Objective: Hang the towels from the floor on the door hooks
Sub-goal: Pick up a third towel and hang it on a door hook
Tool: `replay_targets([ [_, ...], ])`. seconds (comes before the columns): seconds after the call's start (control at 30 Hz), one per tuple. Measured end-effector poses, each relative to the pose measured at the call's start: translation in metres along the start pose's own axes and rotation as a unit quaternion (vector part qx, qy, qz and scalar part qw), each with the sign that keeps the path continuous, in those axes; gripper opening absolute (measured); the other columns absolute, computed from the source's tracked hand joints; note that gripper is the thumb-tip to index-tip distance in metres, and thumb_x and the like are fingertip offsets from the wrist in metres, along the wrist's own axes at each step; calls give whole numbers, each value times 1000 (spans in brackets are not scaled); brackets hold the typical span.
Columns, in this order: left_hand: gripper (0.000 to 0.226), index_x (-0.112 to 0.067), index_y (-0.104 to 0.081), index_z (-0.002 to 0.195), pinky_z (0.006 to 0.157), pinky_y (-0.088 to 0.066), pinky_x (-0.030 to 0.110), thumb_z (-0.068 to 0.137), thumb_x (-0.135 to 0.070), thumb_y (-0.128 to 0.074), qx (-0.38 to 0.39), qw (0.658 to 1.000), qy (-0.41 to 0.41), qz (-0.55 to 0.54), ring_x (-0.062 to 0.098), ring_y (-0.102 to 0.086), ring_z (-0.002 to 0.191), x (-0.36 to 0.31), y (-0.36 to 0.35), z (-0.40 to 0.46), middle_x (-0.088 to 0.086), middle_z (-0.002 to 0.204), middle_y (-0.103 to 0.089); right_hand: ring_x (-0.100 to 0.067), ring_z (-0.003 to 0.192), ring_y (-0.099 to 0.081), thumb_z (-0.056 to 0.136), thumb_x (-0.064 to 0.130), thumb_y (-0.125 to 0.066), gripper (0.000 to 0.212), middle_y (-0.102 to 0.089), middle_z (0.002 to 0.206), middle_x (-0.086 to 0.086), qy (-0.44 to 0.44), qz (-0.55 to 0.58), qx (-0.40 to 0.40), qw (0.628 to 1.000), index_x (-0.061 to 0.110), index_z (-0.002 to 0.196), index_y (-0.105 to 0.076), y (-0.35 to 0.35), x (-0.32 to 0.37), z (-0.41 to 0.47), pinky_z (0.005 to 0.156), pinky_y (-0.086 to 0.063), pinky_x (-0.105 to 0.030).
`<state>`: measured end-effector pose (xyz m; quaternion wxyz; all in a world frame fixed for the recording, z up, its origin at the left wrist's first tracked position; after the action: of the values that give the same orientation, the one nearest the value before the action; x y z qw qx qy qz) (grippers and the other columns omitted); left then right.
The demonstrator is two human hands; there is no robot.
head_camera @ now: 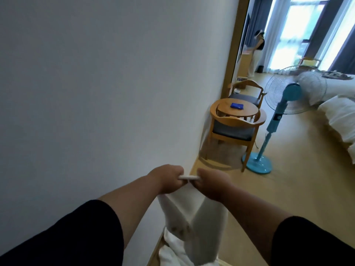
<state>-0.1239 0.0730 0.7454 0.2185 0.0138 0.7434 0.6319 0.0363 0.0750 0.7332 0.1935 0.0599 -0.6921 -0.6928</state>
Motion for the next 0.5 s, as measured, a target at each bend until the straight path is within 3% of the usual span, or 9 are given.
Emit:
replay_targets([
  [0.1, 34, -22, -56, 98, 71, -40, 31, 93, -53, -43, 14, 995, 19, 97, 24, -60, 95, -3, -2, -7, 4, 105, -65, -18, 72, -56, 90, 68, -35, 45, -60, 84, 4, 75, -65, 20, 995, 27, 94, -54, 6, -5, 4, 63, -45, -30],
  [0.27, 41, -21, -57, 100, 70, -40, 31, 95, -57, -37, -14, 991, 64, 118, 25, -61, 97, -4, 0, -28, 4, 108, -66, -23, 88, -64, 92, 65, -36, 47, -66, 97, 0, 167, -86, 33, 982, 23, 103, -53, 11, 5, 11, 68, -44, -31],
  [0.37, 40, -25, -49, 88, 67, -38, 31, 94, -62, -35, -19, 987, 109, 117, 24, -61, 90, 4, 0, -55, 4, 103, -66, -23, 88, -63, 92, 68, -32, 48, -66, 95, 1, 216, -79, 37, 972, 24, 100, -48, 10, 15, 11, 73, -50, -35],
  [0.5, 43, -25, -44, 83, 66, -39, 33, 93, -65, -31, -28, 976, 192, 100, 24, -59, 87, 19, -3, -104, 4, 98, -65, -26, 87, -62, 95, 63, -30, 42, -65, 94, -2, 286, -70, 63, 954, 23, 96, -40, 6, 48, 9, 66, -39, -33],
])
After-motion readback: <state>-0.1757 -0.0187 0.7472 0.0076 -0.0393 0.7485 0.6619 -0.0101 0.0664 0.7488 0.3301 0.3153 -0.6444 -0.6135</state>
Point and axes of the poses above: each hand's wrist, its own z-axis towards the middle knuckle, its own y-axis out of the back of the hand, x = y × z, the point moved 4 cm from there along z, towards the middle knuckle
